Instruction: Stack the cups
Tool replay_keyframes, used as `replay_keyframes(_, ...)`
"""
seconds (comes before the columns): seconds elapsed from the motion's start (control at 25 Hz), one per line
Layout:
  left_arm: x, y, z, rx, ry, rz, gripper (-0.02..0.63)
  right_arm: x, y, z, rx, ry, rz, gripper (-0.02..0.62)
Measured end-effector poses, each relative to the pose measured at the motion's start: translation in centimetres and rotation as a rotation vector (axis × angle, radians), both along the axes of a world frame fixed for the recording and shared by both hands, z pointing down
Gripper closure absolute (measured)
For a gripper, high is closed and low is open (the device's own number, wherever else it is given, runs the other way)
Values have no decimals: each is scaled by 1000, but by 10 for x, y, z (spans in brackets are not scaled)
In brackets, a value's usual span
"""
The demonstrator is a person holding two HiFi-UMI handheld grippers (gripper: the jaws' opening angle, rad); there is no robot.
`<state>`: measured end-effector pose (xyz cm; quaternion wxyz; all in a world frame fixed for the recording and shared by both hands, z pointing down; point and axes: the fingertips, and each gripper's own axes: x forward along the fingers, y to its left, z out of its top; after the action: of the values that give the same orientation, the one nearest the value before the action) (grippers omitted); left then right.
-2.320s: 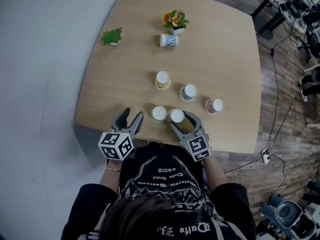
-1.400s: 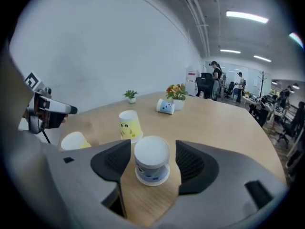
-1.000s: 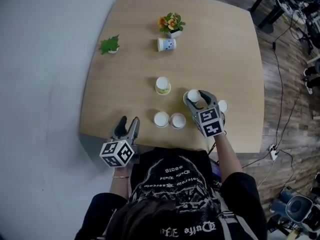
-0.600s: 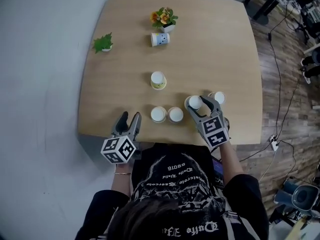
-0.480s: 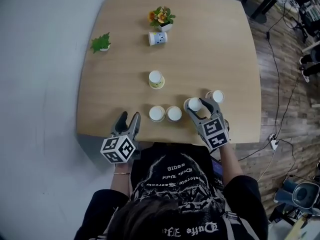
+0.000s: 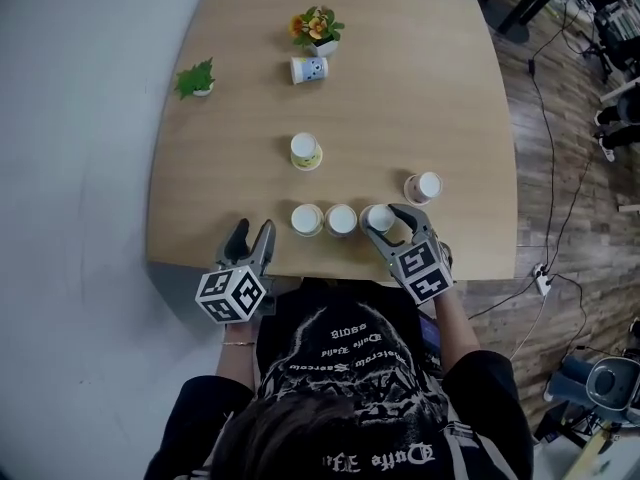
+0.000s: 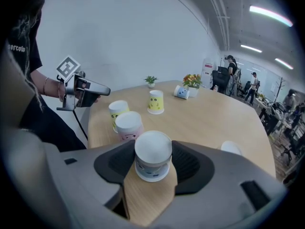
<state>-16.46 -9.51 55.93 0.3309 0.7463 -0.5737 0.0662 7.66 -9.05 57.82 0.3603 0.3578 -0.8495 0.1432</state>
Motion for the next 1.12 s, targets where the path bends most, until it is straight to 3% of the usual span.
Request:
replay_keyframes(0.2, -1, 3, 0, 7, 8, -14, 360, -4, 5, 0, -6, -41, -10, 344)
replay_keyframes(0.32, -4, 1, -1, 11, 8, -25, 360, -4, 7, -6, -11, -93, 6, 272)
replay_keyframes(0.48, -2, -4, -8, 26, -16, 2, 360, 5, 6, -21, 19, -134, 35, 272)
replay_keyframes(0.6, 7, -19, -17, 53, -54, 76, 360, 29, -7, -40, 87, -161, 130, 272)
replay_keyframes(0.84, 38, -75, -25, 55, -120, 253, 359, 98, -46, -50, 212, -122, 409, 272)
replay_keyframes(1.12, 76, -127, -15, 7, -238, 463, 339, 113, -59, -19, 132, -53, 444, 272)
